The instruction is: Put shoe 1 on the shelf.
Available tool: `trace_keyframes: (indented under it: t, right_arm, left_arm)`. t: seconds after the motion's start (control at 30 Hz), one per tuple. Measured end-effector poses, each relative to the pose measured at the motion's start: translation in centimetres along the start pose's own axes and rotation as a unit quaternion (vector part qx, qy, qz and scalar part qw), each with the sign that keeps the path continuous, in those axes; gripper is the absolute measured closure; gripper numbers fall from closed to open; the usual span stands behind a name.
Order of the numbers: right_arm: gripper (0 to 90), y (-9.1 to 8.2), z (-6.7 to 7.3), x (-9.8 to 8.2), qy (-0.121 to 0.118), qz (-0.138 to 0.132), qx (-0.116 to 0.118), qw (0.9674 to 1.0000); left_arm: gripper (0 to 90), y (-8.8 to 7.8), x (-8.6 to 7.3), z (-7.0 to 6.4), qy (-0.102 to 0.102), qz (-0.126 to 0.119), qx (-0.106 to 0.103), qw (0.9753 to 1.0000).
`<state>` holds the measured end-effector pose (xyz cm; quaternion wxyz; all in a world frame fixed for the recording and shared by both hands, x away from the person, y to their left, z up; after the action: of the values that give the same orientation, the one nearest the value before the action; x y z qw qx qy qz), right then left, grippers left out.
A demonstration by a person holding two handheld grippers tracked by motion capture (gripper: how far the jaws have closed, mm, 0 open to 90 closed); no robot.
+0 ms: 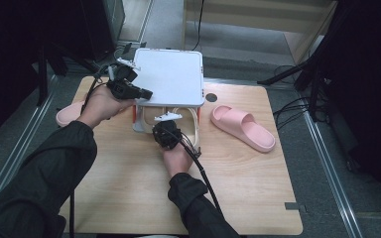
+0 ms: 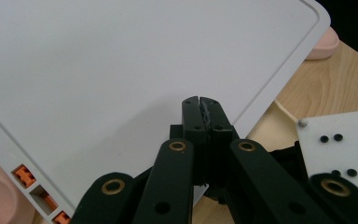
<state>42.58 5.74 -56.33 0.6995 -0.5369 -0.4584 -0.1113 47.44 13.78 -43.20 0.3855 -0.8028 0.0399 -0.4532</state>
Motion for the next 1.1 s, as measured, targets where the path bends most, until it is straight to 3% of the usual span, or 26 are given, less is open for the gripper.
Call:
trace_keyframes:
  t: [0.27,0.43,0.63,0.7,1.1]
  right_arm:
    - [90.0,0.5,-0.2,0.2,-0.012,-0.001,-0.013,0.9999]
    - [90.0,0.2,-0.1,0.1,0.005,0.007,0.001,1.0000]
    - [90.0,-2.0,0.2,-1.2,-0.003,0.008,0.029,0.9995]
    - [90.0,-3.6,0.1,-2.6,-0.011,0.008,0.040,0.9991]
    - [89.2,-7.8,-1.7,-5.4,-0.020,0.008,0.053,0.9984]
  left_arm:
    - [89.7,0.0,0.0,0.0,0.000,0.001,0.002,1.0000]
    - [89.7,0.0,0.0,0.0,-0.002,-0.001,0.000,1.0000]
    - [89.7,0.0,0.0,0.0,-0.003,-0.001,0.001,1.0000]
    - [89.7,0.0,0.0,0.0,-0.003,0.000,0.001,1.0000]
    - [89.7,0.0,0.0,0.0,-0.008,0.000,0.003,1.0000]
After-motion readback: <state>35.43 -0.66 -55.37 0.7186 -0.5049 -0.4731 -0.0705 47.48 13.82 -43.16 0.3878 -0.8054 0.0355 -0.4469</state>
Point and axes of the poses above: each handheld gripper's, and its own axes: y roughly forward along the jaws, x roughly out of its top, z roughly to its left, the point moved 8 cm from there along y, roughly forward along the jaws, and after that the axes turned 10 degrees about -x, right-handed, at the moved point
